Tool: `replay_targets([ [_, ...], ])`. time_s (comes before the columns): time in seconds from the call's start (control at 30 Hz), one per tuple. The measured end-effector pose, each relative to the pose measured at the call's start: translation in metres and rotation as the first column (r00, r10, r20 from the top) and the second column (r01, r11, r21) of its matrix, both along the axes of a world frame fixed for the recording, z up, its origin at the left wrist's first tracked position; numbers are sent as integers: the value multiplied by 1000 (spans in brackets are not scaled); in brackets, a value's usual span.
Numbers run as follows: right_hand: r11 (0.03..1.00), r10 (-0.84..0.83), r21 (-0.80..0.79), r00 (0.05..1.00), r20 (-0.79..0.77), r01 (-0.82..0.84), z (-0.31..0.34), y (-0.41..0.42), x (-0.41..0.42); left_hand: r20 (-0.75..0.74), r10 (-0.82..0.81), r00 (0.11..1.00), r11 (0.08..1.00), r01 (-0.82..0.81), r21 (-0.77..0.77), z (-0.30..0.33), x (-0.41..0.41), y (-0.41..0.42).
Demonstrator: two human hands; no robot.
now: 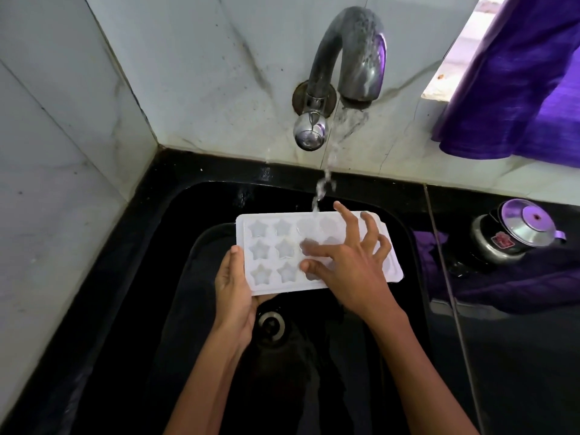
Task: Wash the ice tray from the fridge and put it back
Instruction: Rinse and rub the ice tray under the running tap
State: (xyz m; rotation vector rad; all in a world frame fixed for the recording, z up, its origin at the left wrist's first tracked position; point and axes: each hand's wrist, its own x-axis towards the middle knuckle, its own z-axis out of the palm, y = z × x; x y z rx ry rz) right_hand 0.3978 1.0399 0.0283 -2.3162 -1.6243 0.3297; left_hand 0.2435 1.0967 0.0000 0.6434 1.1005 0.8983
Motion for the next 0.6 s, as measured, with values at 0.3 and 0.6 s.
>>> replay_targets([
  [0.3,986,-70,146,995,-67,79,3,-18,-9,9,42,999,999,-42,-30,2,-3,-6],
  [0.6,999,-4,45,996,85,0,-2,-35,-21,25,50,998,997,-49,-55,8,-12,-13],
])
